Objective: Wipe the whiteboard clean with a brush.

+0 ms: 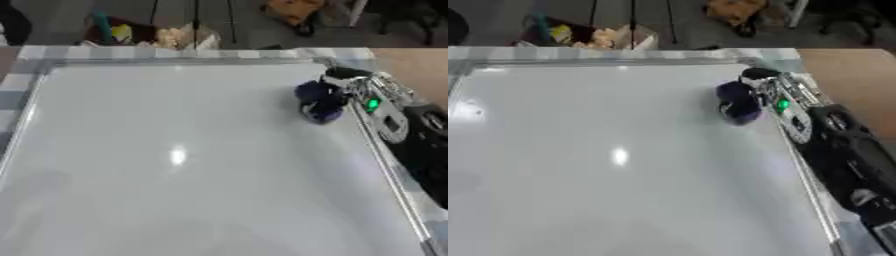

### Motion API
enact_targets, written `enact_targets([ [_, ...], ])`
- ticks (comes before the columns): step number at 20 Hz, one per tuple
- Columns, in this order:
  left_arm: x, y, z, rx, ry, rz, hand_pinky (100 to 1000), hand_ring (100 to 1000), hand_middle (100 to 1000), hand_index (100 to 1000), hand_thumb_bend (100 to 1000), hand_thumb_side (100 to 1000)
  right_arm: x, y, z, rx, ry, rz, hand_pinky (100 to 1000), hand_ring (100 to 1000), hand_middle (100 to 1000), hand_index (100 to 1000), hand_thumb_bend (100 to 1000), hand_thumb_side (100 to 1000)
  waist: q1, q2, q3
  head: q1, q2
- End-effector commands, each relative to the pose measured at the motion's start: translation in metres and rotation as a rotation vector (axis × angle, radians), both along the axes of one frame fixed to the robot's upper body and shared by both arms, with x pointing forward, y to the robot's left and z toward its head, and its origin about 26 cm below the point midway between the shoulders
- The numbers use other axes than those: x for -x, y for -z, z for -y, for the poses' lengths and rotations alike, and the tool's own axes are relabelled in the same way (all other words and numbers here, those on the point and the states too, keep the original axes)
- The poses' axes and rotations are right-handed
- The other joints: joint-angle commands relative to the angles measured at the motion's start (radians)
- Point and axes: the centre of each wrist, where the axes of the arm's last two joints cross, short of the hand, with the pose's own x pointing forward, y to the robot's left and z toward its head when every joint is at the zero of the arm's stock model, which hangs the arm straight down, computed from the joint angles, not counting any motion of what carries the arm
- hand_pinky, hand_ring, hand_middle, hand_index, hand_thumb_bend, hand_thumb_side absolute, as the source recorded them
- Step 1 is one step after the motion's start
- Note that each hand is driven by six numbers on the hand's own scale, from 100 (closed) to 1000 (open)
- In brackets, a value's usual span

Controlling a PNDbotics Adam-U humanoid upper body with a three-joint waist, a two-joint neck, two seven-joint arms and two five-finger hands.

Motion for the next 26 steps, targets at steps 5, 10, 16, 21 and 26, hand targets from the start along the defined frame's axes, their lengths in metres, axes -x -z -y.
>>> enact_targets([
  [5,0.003,-0.005,0.002,-0.004,0.011,0.024,383,600,544,713,126,980,0.002,-0.006,0.029,0.042,0.111,0.017,490,582,316,486,100,500,0.005,-0.022,-0.004,0.004,-0.009],
  [10,0.003,-0.005,0.001,-0.003,0.010,0.024,383,601,544,713,126,978,0.001,-0.005,0.036,0.056,0.146,0.017,490,582,318,489,100,504,0.006,-0.025,-0.004,0.006,-0.009],
  [16,0.003,-0.005,0.001,-0.003,0.012,0.023,383,602,544,713,125,977,0.000,-0.004,0.040,0.069,0.168,0.015,492,585,322,493,100,510,0.006,-0.027,-0.006,0.008,-0.010],
  [21,0.003,-0.005,0.002,-0.002,0.013,0.021,383,603,544,713,125,976,0.000,-0.004,0.039,0.070,0.163,0.011,492,585,321,493,100,514,0.006,-0.028,-0.007,0.009,-0.011],
  [26,0.003,-0.005,0.002,-0.001,0.014,0.020,383,604,545,713,124,975,-0.001,-0.005,0.033,0.070,0.131,0.010,491,584,320,490,100,513,0.006,-0.029,-0.008,0.007,-0.011],
])
